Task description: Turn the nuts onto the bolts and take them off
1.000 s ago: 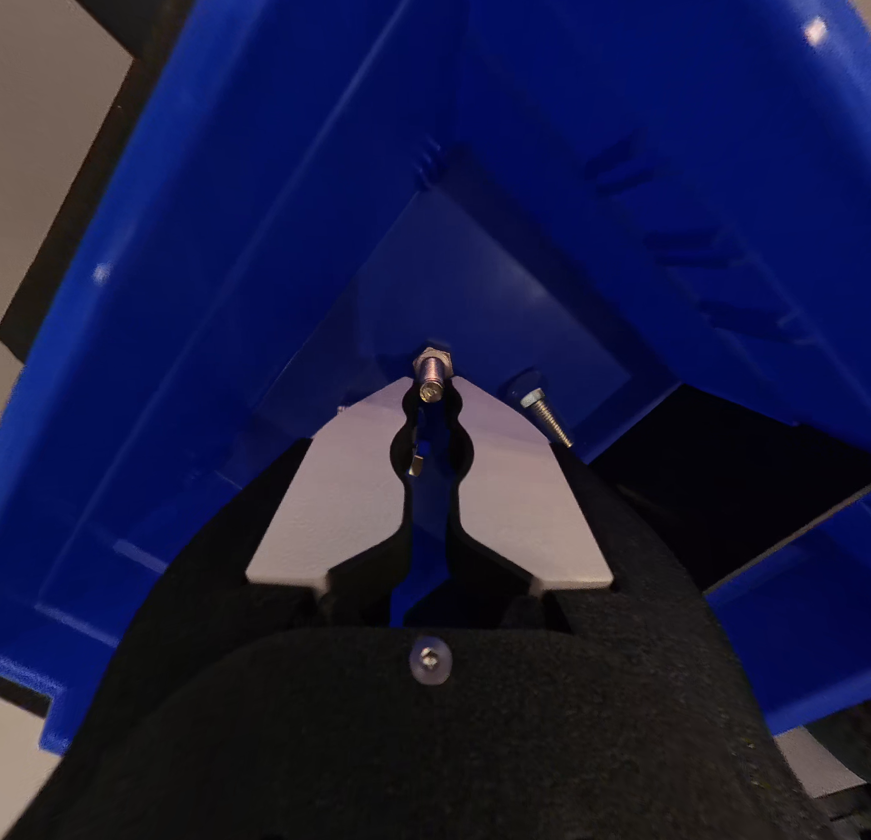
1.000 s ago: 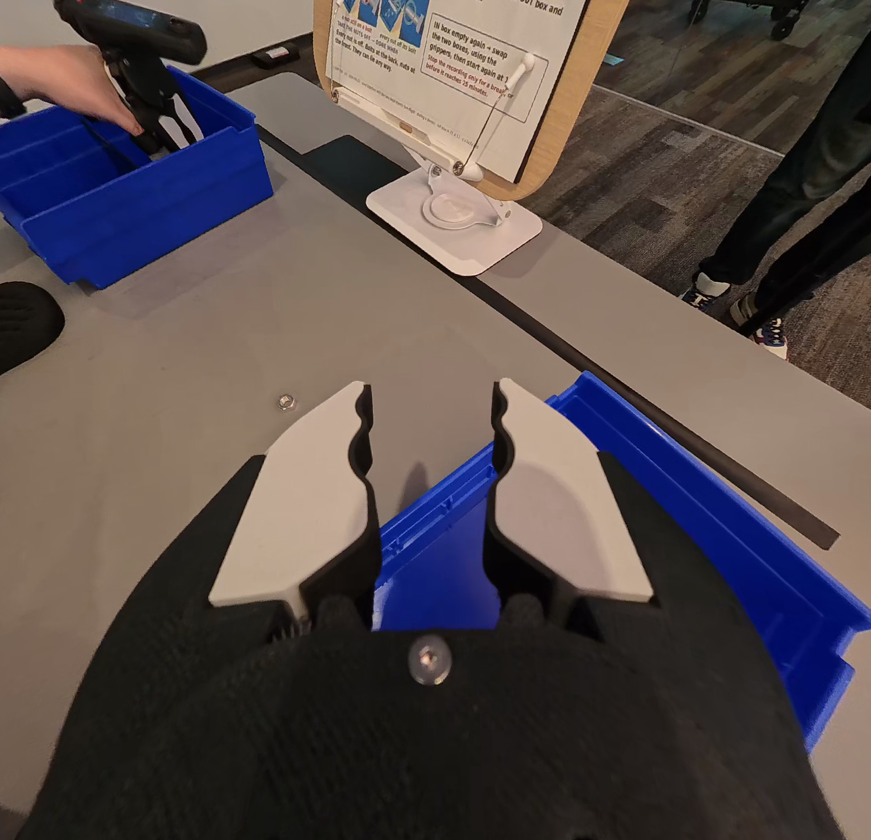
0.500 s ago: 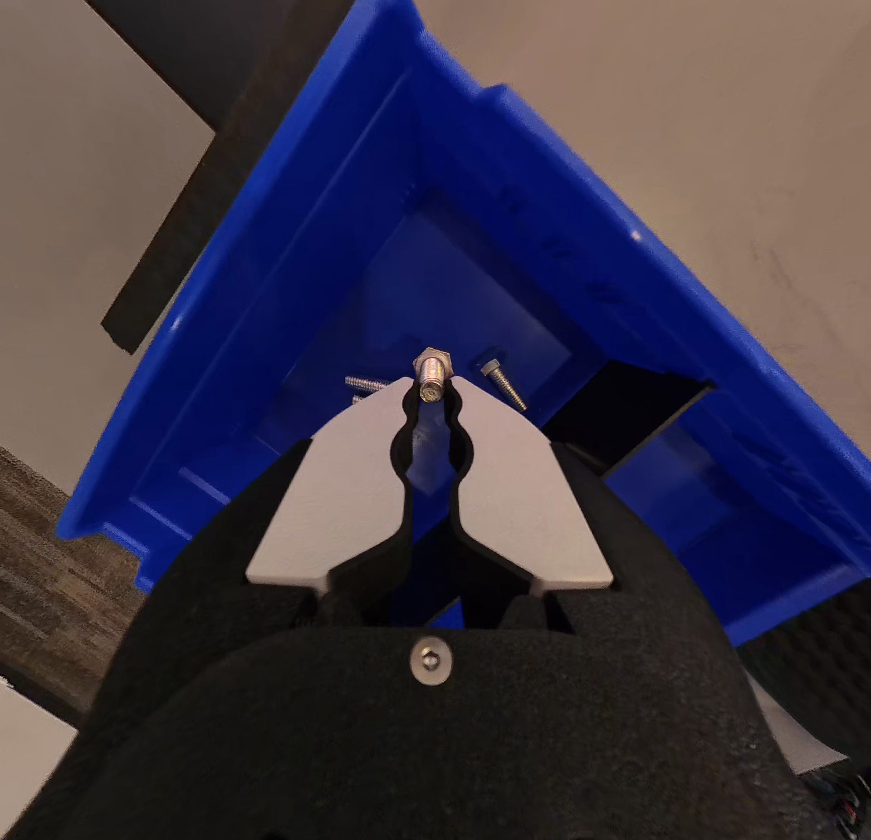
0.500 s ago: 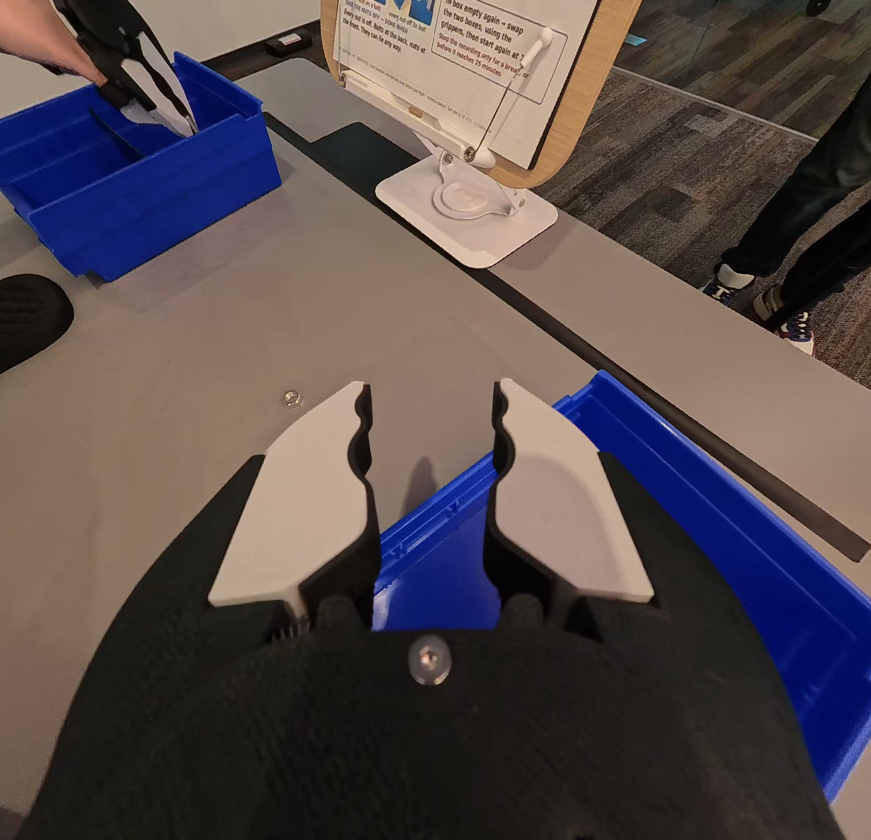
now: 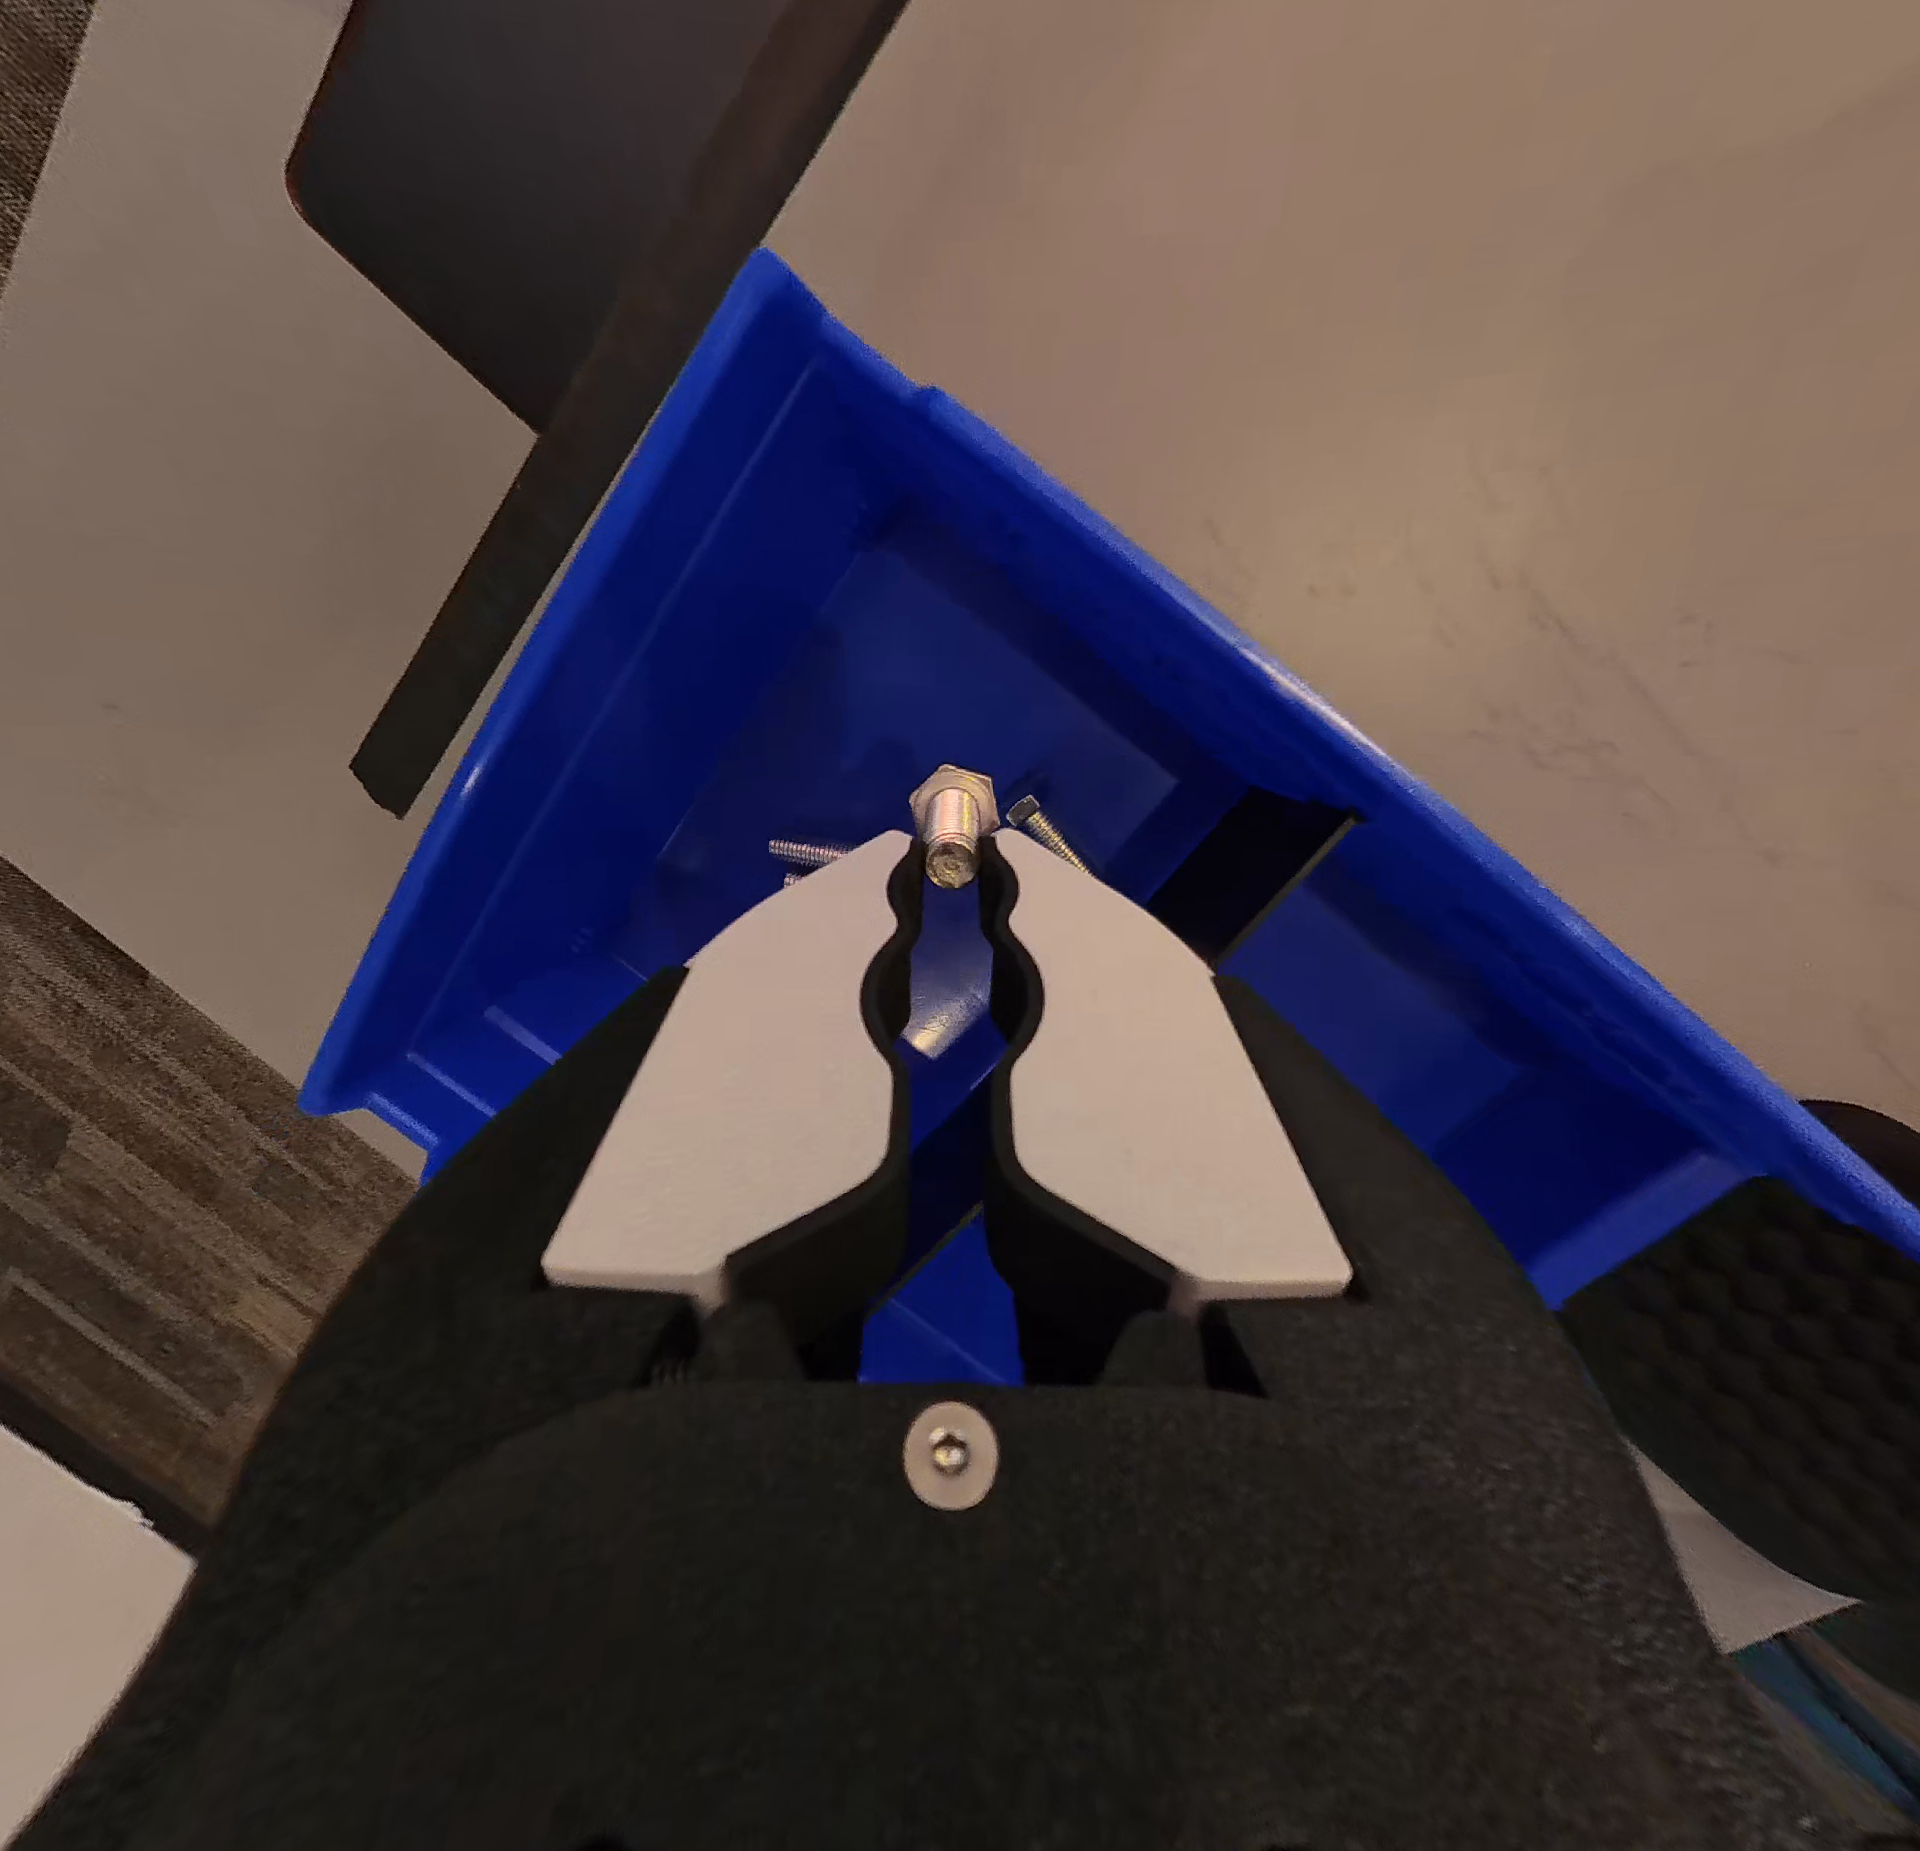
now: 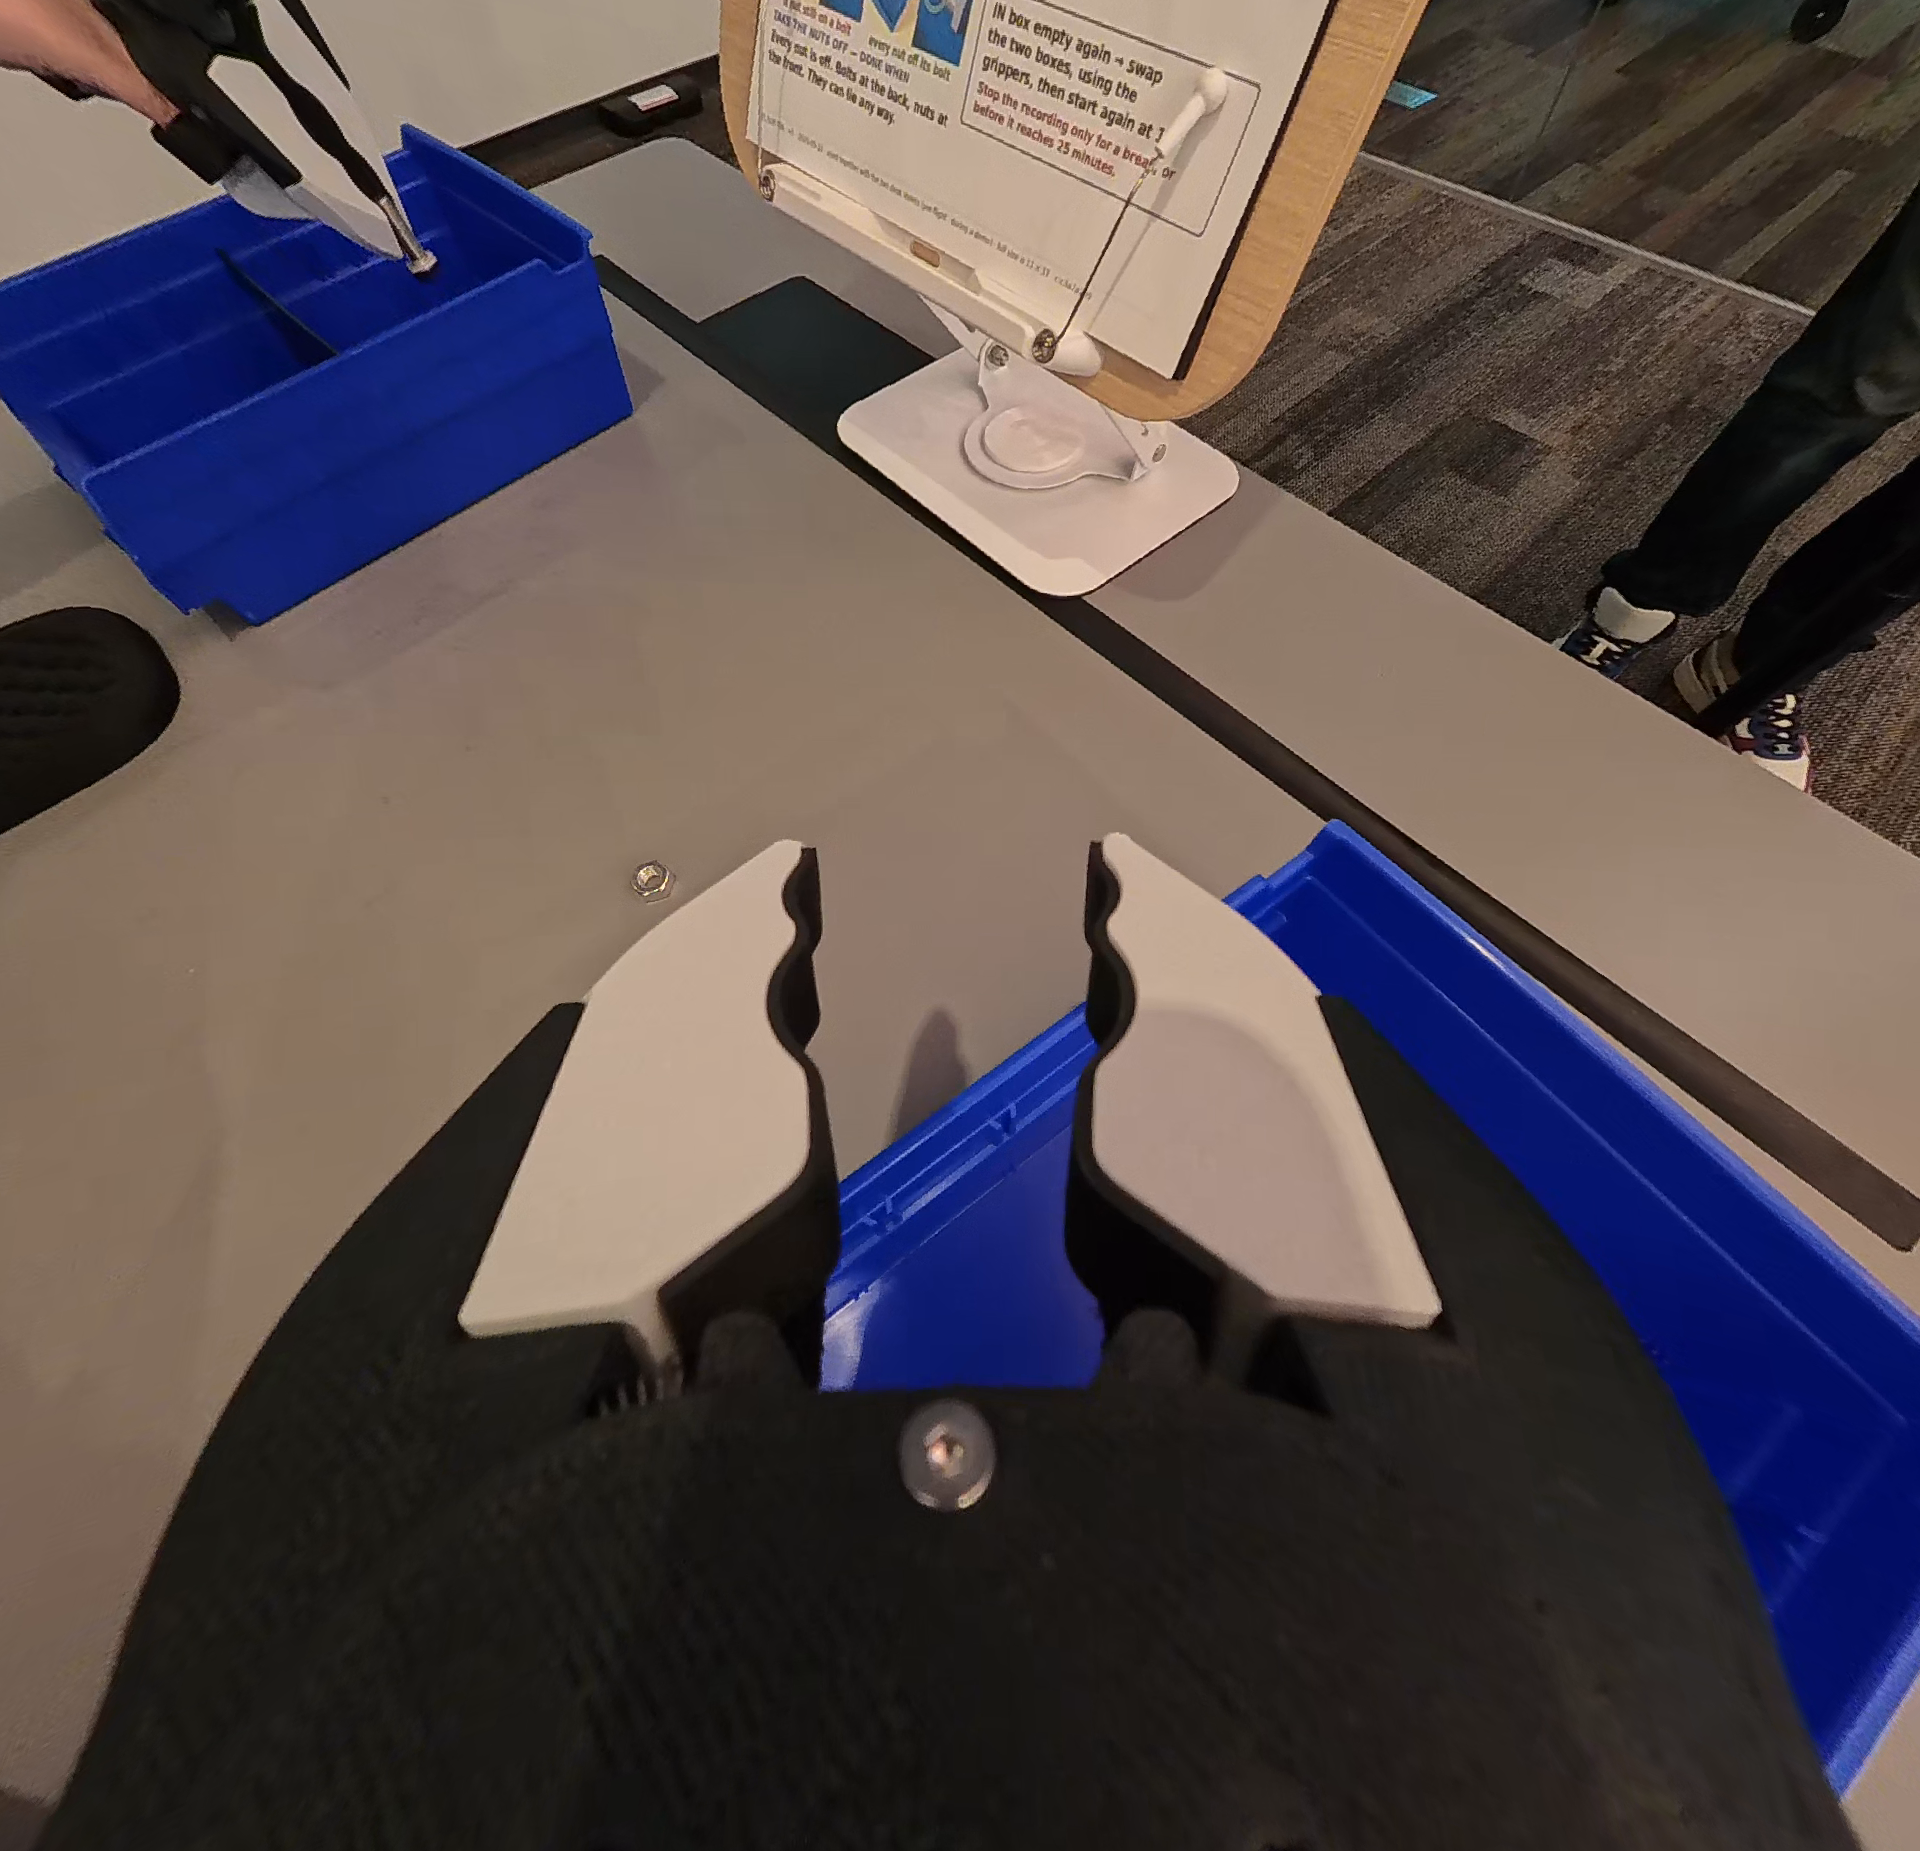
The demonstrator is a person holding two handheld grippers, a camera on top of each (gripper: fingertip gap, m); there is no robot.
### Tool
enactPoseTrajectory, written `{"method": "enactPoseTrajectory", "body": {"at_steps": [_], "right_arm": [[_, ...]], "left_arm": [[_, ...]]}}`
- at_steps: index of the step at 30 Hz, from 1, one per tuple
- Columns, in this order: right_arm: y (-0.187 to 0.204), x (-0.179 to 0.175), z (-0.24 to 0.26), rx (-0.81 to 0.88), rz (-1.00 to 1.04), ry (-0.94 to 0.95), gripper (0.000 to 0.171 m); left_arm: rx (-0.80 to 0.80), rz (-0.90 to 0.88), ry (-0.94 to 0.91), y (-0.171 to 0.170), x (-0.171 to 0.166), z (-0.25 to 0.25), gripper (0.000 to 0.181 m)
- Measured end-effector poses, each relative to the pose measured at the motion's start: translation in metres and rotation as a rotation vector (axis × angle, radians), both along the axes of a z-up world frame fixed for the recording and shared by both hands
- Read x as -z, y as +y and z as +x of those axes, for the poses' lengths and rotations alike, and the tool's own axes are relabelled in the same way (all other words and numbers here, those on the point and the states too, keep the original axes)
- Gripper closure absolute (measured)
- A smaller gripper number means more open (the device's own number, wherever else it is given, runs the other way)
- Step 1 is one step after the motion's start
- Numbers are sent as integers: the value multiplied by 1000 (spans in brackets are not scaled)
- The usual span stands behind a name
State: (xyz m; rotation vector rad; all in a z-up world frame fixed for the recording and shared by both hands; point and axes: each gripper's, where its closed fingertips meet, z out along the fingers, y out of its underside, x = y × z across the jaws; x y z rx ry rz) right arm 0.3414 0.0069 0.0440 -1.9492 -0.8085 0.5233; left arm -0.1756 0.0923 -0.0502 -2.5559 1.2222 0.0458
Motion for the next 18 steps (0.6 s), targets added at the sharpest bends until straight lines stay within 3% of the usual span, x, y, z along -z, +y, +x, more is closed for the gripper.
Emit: {"method": "enactPoseTrajectory", "body": {"at_steps": [18], "right_arm": [[0,3,3,2,-13,0,121]], "left_arm": [[10,5,36,-2,-10,3,171]]}}
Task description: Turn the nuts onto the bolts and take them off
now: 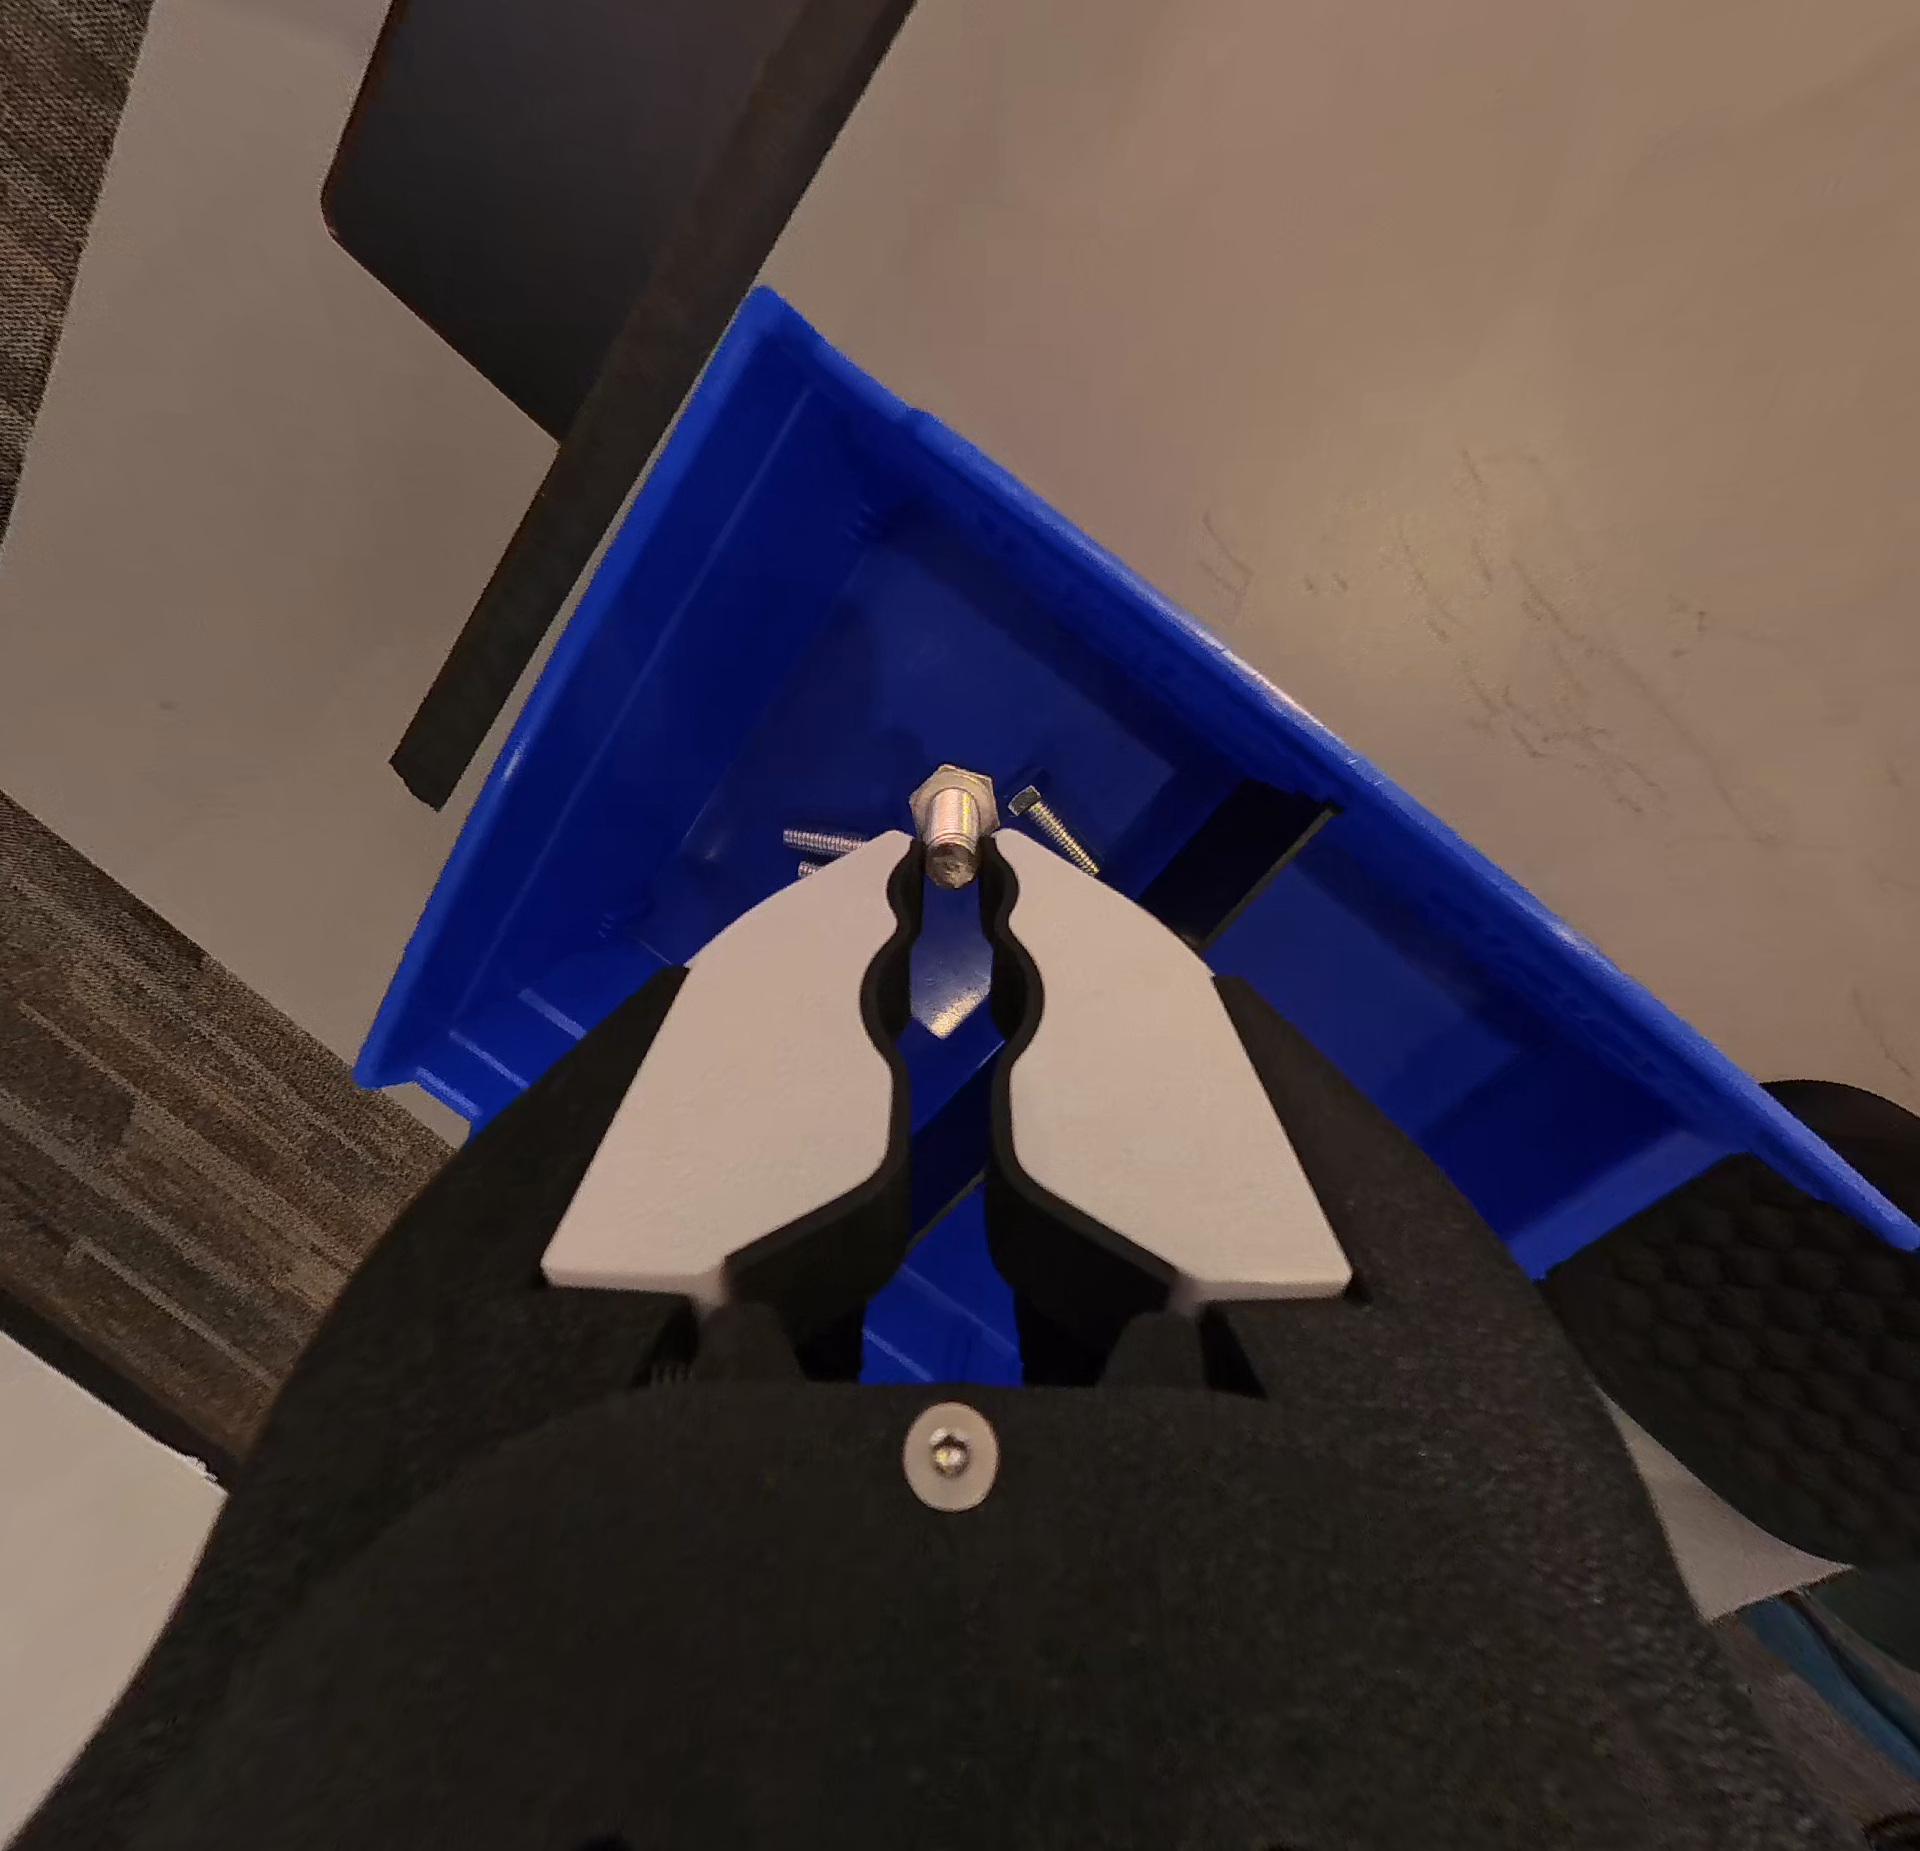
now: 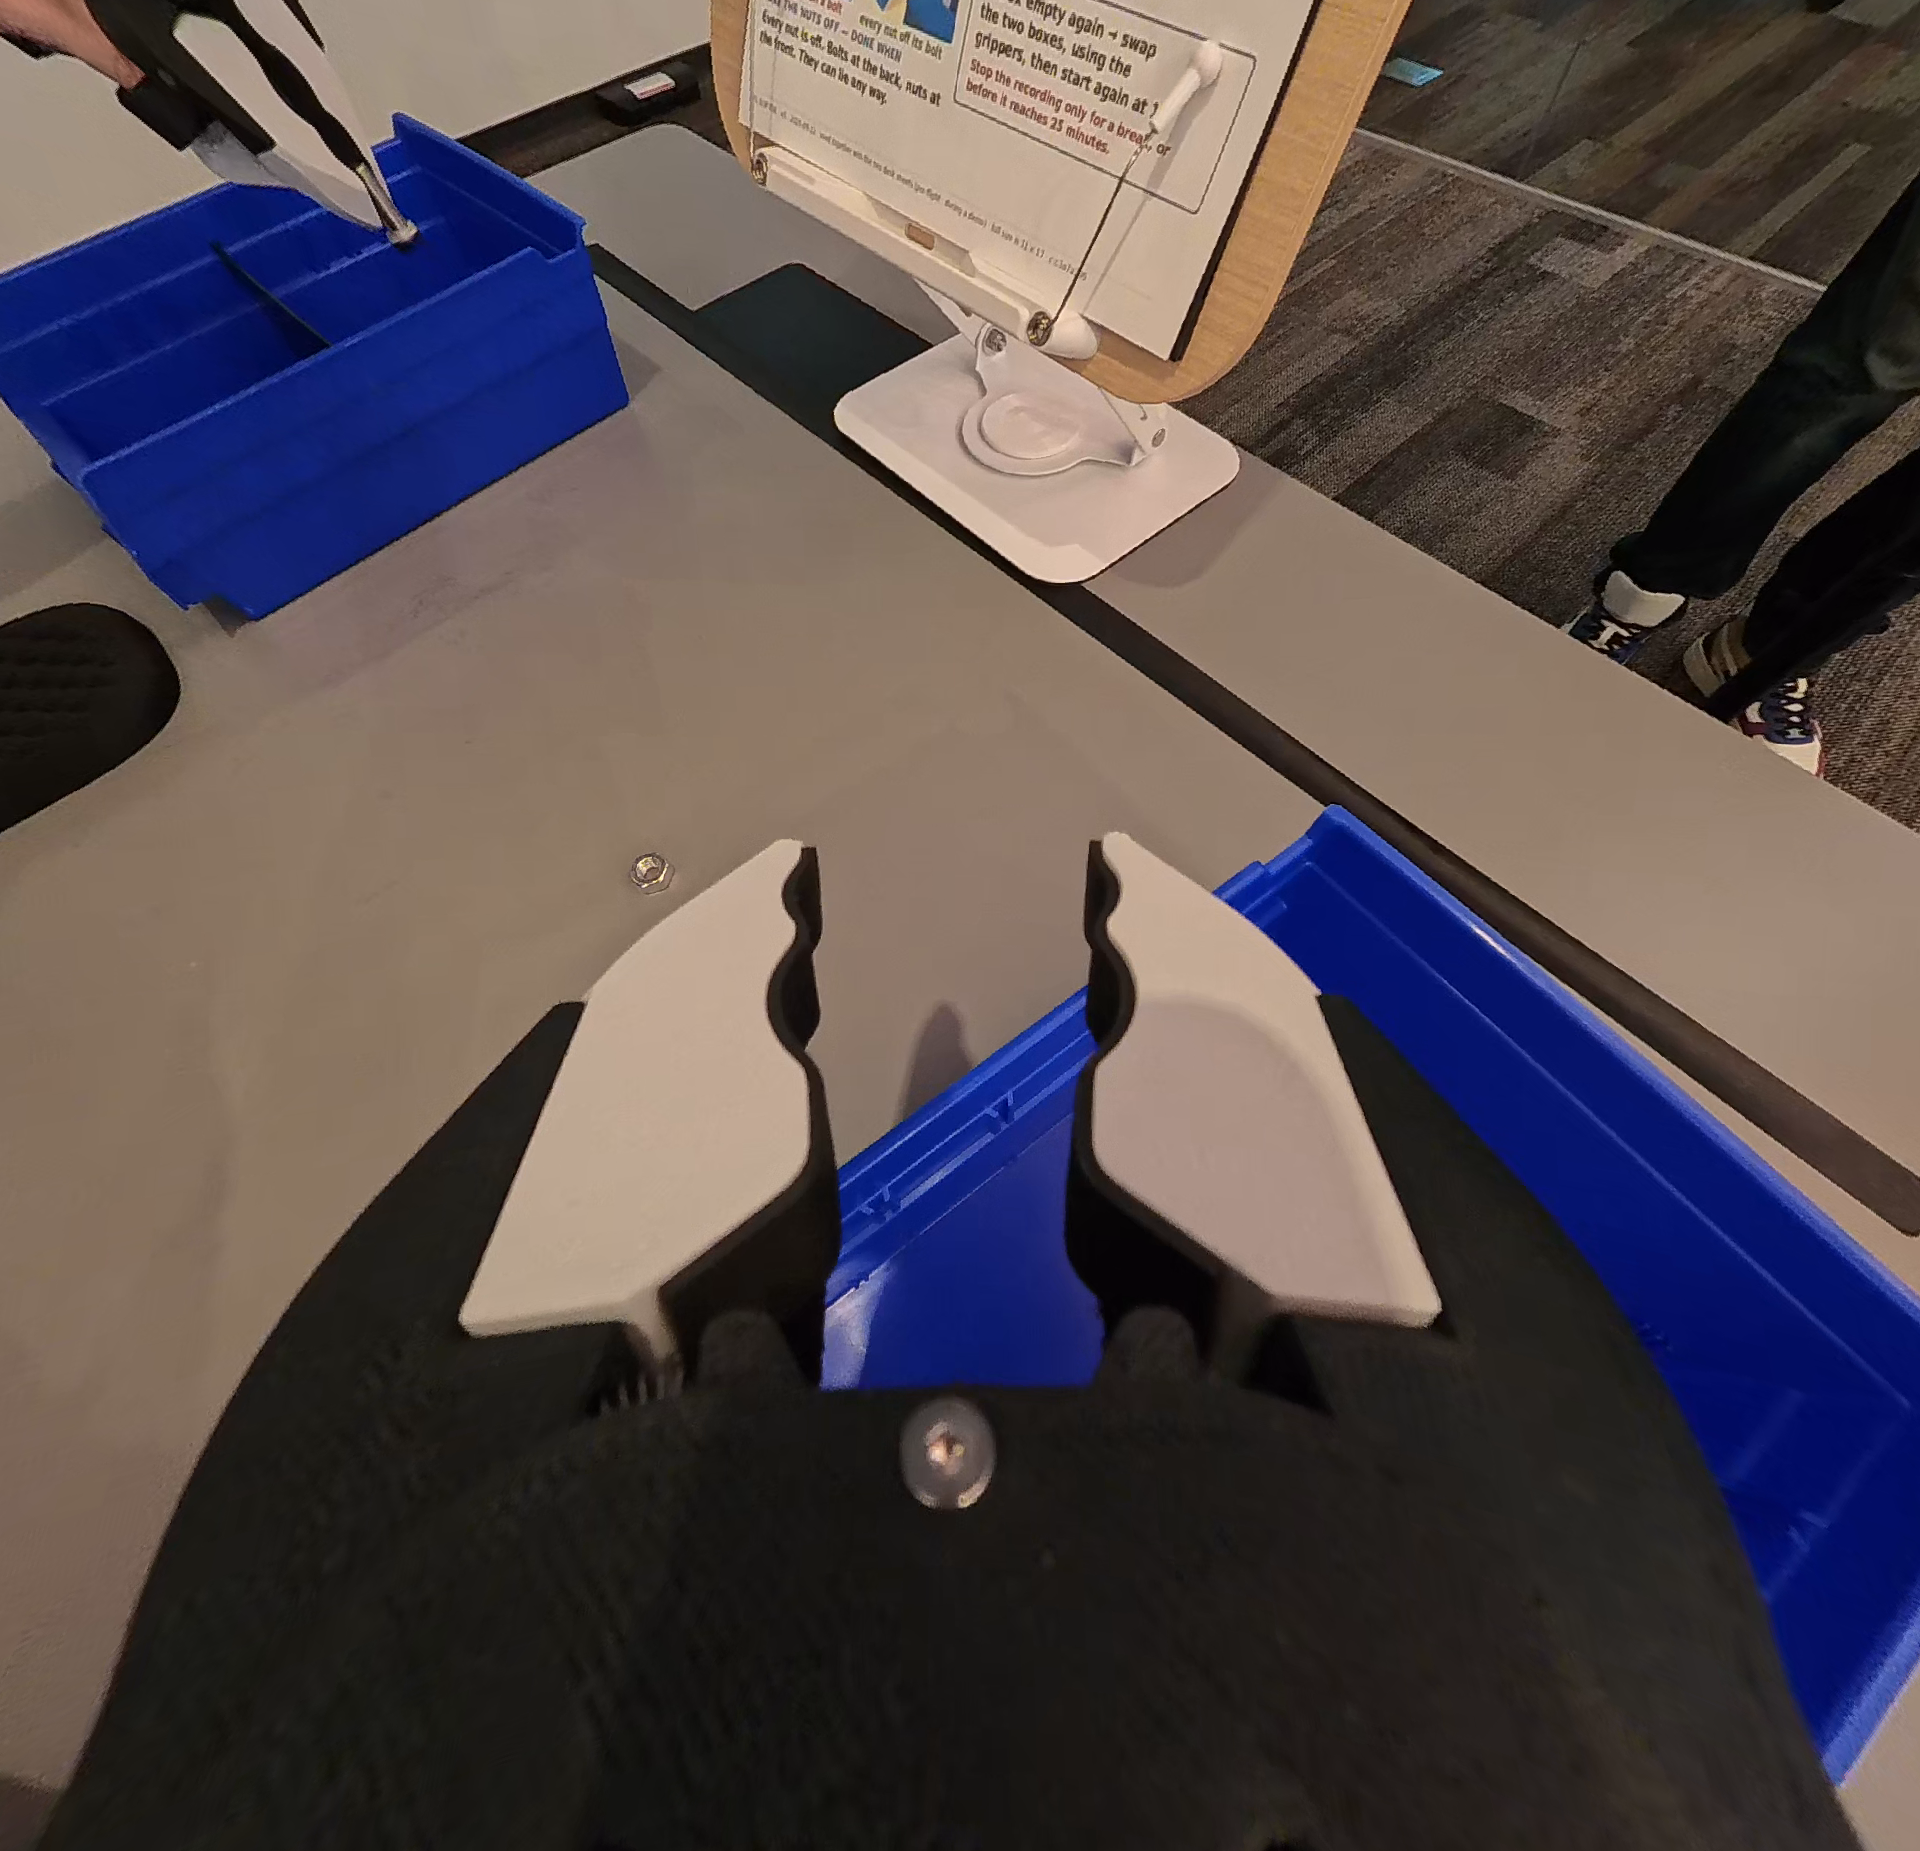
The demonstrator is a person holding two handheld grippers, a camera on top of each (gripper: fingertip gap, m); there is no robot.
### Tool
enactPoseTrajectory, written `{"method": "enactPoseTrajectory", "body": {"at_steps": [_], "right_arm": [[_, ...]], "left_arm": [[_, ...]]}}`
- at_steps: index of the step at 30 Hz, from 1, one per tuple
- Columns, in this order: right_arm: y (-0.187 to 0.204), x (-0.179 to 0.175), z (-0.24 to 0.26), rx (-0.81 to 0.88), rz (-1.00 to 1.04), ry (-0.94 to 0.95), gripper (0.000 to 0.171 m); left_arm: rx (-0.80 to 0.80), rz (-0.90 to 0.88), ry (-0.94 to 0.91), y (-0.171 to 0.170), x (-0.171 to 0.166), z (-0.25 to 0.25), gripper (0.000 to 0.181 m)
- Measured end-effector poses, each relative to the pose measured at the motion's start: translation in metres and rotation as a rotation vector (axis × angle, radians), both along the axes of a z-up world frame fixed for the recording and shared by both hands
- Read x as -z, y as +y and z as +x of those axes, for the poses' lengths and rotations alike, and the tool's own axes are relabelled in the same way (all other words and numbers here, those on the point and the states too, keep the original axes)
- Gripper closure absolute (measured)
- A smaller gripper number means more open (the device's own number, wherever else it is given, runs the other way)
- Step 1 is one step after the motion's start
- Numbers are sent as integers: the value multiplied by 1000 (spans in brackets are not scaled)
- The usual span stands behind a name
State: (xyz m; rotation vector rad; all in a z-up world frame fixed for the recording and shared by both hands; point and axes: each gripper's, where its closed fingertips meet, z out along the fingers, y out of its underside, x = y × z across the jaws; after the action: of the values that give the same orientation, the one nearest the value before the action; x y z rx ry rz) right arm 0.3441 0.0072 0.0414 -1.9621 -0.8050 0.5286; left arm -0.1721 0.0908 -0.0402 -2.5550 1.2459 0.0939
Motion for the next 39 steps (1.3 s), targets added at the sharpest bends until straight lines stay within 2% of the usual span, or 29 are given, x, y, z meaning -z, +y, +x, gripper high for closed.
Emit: {"method": "enactPoseTrajectory", "body": {"at_steps": [20,28,34,39], "right_arm": [[1,7,1,-1,-24,-9,121],[3,9,-8,-23,-29,-19,122],[0,9,-50,-150,-45,62,124],[-15,6,-117,-333,-40,110,125]], "left_arm": [[0,2,22,-2,-2,-2,171],[22,19,-11,-5,-17,9,172],[45,0,-48,-12,-40,29,171],[148,3,-234,-26,-67,80,172]]}}
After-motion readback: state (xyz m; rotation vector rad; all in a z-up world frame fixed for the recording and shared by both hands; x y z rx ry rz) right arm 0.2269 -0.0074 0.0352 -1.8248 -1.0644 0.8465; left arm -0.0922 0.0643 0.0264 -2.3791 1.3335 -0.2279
